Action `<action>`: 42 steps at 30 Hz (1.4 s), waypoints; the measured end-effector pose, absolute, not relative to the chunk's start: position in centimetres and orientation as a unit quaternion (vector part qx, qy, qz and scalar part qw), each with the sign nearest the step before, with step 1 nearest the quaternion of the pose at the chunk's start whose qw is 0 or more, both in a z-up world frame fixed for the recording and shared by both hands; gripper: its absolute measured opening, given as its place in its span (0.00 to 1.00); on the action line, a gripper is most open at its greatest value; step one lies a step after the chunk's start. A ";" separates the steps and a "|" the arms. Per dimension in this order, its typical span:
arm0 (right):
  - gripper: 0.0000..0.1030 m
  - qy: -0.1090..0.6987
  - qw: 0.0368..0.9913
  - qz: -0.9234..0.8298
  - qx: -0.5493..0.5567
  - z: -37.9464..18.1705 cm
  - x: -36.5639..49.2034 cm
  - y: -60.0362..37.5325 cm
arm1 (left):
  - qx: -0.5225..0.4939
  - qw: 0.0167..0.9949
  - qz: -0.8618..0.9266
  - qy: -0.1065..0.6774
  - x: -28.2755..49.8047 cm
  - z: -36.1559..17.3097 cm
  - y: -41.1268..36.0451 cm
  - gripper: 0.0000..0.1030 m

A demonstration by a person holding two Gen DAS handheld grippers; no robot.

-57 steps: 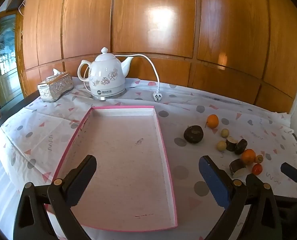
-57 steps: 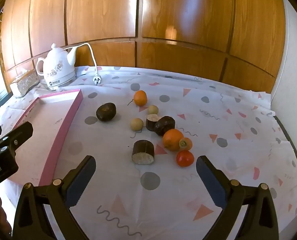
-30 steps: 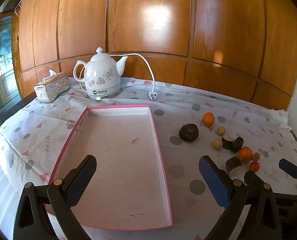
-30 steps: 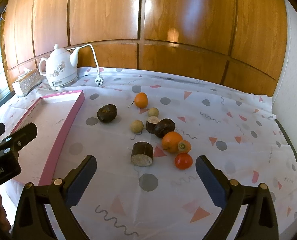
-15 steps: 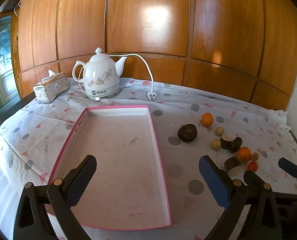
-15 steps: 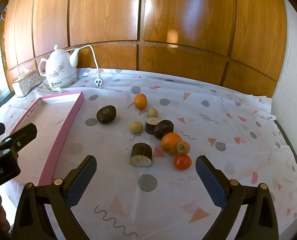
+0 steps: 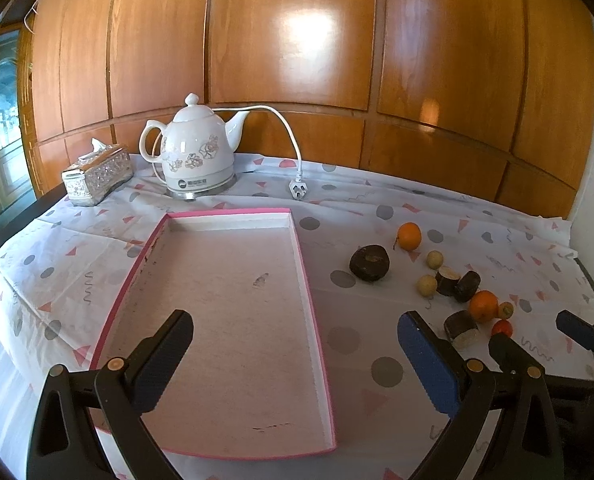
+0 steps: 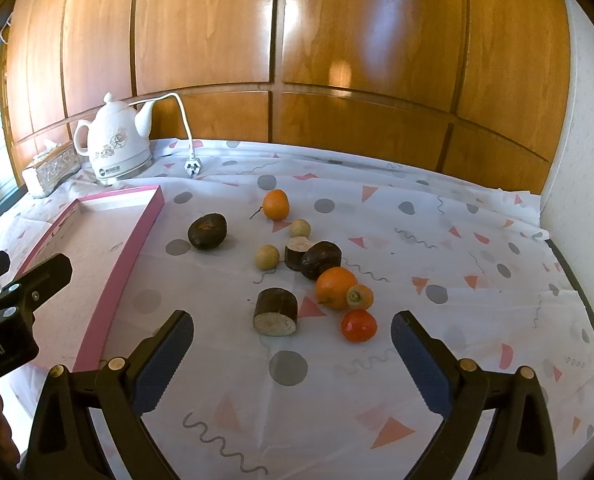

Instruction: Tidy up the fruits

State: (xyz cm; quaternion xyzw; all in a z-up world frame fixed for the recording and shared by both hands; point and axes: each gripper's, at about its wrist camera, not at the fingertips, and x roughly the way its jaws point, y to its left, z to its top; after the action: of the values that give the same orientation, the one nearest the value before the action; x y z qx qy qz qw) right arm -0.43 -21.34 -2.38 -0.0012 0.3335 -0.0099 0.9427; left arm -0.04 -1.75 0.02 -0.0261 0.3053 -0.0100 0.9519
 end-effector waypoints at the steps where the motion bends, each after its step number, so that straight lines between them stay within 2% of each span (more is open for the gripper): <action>1: 0.98 0.335 0.942 -0.010 0.001 -2.4 -0.4 -21.6 | -0.025 0.951 -0.012 0.307 0.0 0.0 -1.8 1.00; 6: 0.97 0.342 0.939 -0.019 0.016 -2.6 0.0 -23.0 | -0.023 0.948 -0.026 0.316 0.2 -0.5 -2.2 1.00; 9: 0.87 0.354 0.935 -0.014 0.028 -3.0 0.3 -24.5 | -0.031 0.944 -0.062 0.323 0.4 -0.6 -2.4 1.00; 10: 0.81 0.360 0.932 -0.013 0.037 -3.2 0.4 -25.2 | -0.036 0.941 -0.082 0.326 0.5 -0.6 -2.5 1.00; 14: 0.40 0.391 0.918 -0.020 0.060 -4.4 0.8 -28.4 | -0.042 0.922 -0.152 0.353 1.2 -0.9 -4.1 1.00; 17: 0.31 0.409 0.909 -0.025 0.083 -5.7 1.0 -30.9 | -0.025 0.918 -0.170 0.357 1.6 -1.0 -5.6 1.00; 21: 0.31 0.418 0.900 -0.004 0.124 -6.8 1.1 -32.9 | -0.010 0.907 -0.188 0.376 2.7 -1.6 -7.6 1.00; 25: 0.31 0.413 0.903 0.037 0.115 -6.9 1.2 -32.0 | 0.002 0.898 -0.203 0.390 3.4 -2.4 -8.9 0.94; 42: 0.30 0.431 0.896 0.074 0.079 -8.9 5.2 -30.5 | -0.002 0.878 -0.229 0.420 5.6 -4.4 -11.5 0.94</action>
State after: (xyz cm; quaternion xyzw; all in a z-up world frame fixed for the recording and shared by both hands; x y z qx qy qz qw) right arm 5.20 -30.48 -8.85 0.0793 0.4309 0.0739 0.8958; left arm 5.65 -11.52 -4.45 -0.0020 0.4203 -0.2289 0.8780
